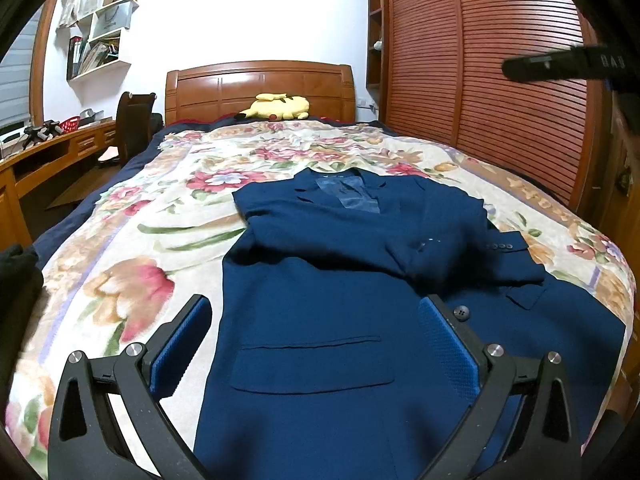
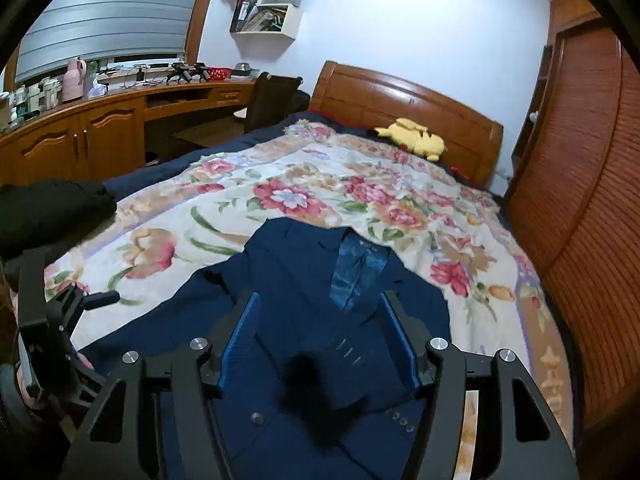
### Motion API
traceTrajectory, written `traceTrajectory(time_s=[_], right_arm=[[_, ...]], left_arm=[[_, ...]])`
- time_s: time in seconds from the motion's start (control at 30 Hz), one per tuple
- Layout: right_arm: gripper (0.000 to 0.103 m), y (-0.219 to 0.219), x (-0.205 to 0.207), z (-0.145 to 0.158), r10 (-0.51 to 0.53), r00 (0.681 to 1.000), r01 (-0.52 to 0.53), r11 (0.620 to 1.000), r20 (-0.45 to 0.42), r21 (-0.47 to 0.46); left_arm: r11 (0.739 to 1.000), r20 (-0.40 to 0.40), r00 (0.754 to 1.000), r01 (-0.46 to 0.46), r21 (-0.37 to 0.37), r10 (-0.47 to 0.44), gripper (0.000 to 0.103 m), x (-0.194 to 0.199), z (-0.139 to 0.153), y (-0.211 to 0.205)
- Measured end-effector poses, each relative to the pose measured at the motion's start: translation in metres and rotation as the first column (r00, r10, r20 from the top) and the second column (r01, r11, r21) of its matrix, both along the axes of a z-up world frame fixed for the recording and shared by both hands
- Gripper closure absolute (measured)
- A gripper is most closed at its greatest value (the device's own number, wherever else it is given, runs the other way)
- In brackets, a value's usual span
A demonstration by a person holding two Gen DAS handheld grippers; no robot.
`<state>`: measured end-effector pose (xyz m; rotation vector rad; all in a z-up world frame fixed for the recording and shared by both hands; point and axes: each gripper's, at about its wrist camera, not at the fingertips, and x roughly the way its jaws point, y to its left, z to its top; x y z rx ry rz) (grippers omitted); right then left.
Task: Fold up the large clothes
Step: 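Lay the sleeve across the jacket front with the right tool and release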
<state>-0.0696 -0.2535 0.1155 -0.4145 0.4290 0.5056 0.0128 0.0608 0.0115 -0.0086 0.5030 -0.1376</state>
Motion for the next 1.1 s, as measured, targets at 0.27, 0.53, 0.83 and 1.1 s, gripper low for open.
traceTrajectory(time_s=[0.27,0.53,0.83,1.1], right_arm=[[0.040,-0.007,0.051,-0.010,-0.069,0.996,0.068,0.997,-0.053,-0.027],[0.040,-0.003,0.083,-0.069,-0.132,0.966,0.134,0.991,-0.222,-0.008],[0.040,0.014,0.116,-0.119,-0.167,0.905,0.200,0.979,-0.392,0.044],[0.092,0.033,0.126,-0.120,-0.082,0.884,0.153,0.981,-0.461,0.119]], left_arm=[[1.000,-0.007,1.000,0.012,0.013,-0.012,0.000,0.000,-0.003,-0.006],[1.000,-0.010,1.000,0.018,0.024,-0.018,0.000,0.000,-0.004,-0.011],[0.999,-0.014,1.000,0.024,0.028,-0.023,0.000,-0.002,-0.005,-0.012],[0.999,-0.014,1.000,0.023,0.029,-0.023,0.000,-0.001,-0.005,-0.011]])
